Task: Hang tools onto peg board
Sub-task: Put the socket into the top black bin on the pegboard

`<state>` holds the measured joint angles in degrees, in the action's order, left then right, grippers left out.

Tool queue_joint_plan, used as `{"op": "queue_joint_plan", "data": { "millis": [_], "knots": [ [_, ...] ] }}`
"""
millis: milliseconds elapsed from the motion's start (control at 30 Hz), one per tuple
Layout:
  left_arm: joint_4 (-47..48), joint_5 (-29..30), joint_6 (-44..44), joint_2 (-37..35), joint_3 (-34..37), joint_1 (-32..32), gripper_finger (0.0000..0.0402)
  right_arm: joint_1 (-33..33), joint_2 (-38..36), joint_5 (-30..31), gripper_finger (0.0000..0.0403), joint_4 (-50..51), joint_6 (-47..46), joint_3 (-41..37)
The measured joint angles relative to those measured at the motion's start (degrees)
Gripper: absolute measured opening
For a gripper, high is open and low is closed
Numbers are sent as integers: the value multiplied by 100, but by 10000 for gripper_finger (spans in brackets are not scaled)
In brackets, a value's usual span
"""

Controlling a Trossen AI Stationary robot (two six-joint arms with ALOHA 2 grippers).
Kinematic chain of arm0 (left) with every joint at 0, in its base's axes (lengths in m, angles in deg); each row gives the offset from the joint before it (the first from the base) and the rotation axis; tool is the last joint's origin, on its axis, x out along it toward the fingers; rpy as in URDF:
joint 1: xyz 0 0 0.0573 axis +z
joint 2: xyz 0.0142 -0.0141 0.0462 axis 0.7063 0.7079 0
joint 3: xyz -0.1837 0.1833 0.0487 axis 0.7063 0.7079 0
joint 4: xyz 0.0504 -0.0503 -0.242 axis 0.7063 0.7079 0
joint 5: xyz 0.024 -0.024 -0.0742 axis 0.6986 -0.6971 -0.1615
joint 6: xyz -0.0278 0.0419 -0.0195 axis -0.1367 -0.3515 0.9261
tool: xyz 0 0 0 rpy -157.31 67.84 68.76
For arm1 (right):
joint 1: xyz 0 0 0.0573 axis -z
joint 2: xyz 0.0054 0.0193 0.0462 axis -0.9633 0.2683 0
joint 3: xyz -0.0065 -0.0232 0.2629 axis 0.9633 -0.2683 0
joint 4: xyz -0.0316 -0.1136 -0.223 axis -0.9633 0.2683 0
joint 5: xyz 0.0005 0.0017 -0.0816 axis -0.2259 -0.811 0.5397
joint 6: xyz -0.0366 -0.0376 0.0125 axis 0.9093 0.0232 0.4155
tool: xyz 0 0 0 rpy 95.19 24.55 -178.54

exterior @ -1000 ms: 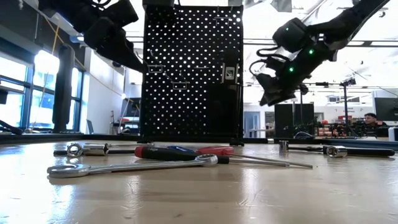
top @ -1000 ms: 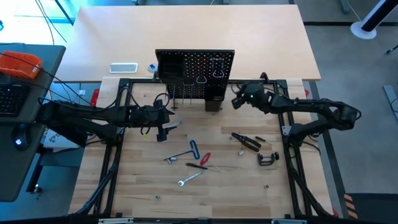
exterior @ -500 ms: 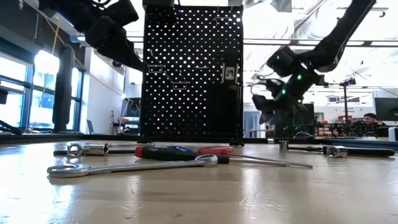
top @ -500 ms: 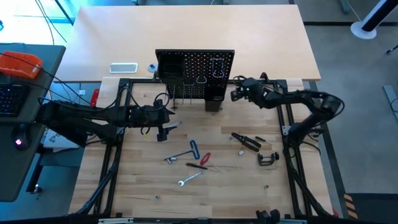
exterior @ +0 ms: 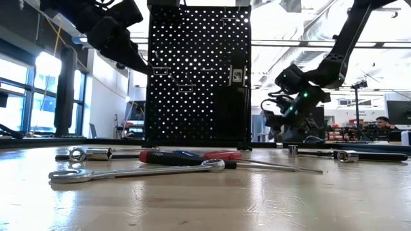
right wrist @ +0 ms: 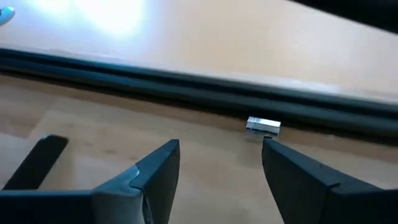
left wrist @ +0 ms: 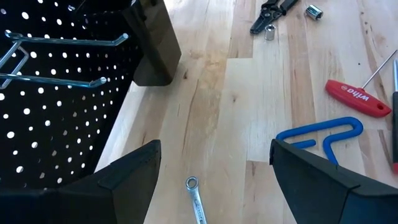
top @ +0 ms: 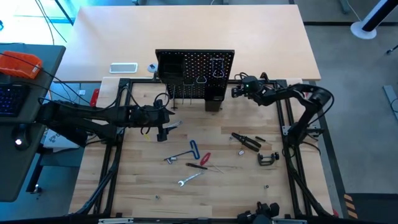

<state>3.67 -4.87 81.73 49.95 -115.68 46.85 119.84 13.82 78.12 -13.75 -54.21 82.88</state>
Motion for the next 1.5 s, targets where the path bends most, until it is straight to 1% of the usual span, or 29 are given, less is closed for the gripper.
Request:
{"op": "queue_joint_plan", "data": {
  "millis": [200, 300, 500, 633, 767, 900, 1300, 1500],
  "knots": [
    [0, 0, 46, 0, 0, 0, 294, 50, 53, 157, 222, 90, 38, 56],
    [0, 0, 46, 0, 0, 0, 294, 49, 53, 334, 222, 237, 93, 58],
    [-47, 0, 7, 0, 0, 0, 294, 118, 86, 305, 222, 243, 103, 129],
    [-72, 0, 2, 0, 0, 0, 294, 121, 247, 279, 222, 315, 129, 328],
    [-85, 0, 38, 0, 0, 0, 294, 119, 464, 296, 222, 747, 207, 721],
    [-65, 0, 88, 0, 0, 0, 294, 116, 619, 436, 220, 1136, 149, 988],
    [-46, 0, 39, 0, 0, 0, 294, 235, 621, 428, 215, 1349, 177, 1011],
    [-46, -2, -4, 0, 0, 0, 294, 386, 621, 290, 215, 1733, 78, 1157]
  ]
}}
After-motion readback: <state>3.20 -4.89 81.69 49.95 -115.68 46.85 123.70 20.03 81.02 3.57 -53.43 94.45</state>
